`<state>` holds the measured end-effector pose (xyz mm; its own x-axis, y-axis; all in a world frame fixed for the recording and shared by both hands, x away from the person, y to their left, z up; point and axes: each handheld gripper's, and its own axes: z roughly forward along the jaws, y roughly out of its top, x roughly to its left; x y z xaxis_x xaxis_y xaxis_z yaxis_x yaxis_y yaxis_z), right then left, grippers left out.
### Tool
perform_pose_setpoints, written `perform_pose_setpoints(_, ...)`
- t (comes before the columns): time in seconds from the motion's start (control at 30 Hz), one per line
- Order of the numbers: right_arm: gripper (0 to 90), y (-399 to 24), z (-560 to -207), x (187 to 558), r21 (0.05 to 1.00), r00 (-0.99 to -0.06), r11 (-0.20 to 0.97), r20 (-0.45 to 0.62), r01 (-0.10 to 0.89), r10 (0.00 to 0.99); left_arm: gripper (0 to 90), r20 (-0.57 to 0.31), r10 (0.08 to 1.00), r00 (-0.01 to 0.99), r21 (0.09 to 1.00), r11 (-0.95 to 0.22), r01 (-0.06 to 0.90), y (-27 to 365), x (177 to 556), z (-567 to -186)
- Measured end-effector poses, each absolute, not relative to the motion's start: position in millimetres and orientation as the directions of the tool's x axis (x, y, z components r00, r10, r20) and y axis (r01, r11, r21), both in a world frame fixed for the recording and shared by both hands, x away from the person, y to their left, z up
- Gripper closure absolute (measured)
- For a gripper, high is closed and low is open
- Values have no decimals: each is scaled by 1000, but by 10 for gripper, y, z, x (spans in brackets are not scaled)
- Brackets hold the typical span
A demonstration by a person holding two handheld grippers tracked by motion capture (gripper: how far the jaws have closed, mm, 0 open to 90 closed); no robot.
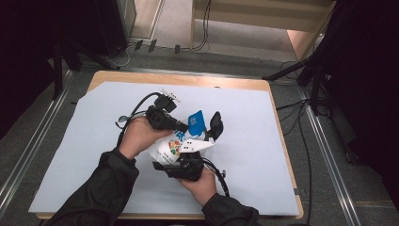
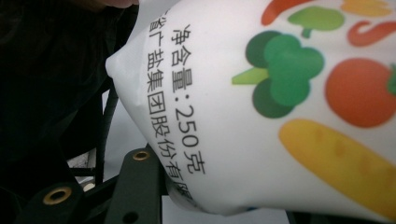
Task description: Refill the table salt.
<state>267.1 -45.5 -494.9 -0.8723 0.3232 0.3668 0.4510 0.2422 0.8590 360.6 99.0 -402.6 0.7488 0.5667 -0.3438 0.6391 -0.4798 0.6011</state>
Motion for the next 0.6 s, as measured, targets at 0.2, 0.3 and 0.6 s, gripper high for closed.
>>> perform_pose_setpoints(0.2, 595, -440, -4946, 2667, 858, -870, 246, 360, 451, 337, 893, -343, 568, 748, 605, -475, 639, 988, 3606, -4027)
perform_pose_setpoints(0.3, 616, -453, -4941, 2673, 855, -864, 235, 375, 462, 336, 891, -343, 568, 748, 610, -471, 637, 987, 3605, -4025)
perform_pose_setpoints(0.6, 622, -443, -4929, 2653, 853, -860, 228, 384, 469, 335, 859, -338, 565, 753, 614, -474, 631, 1006, 3569, -4010)
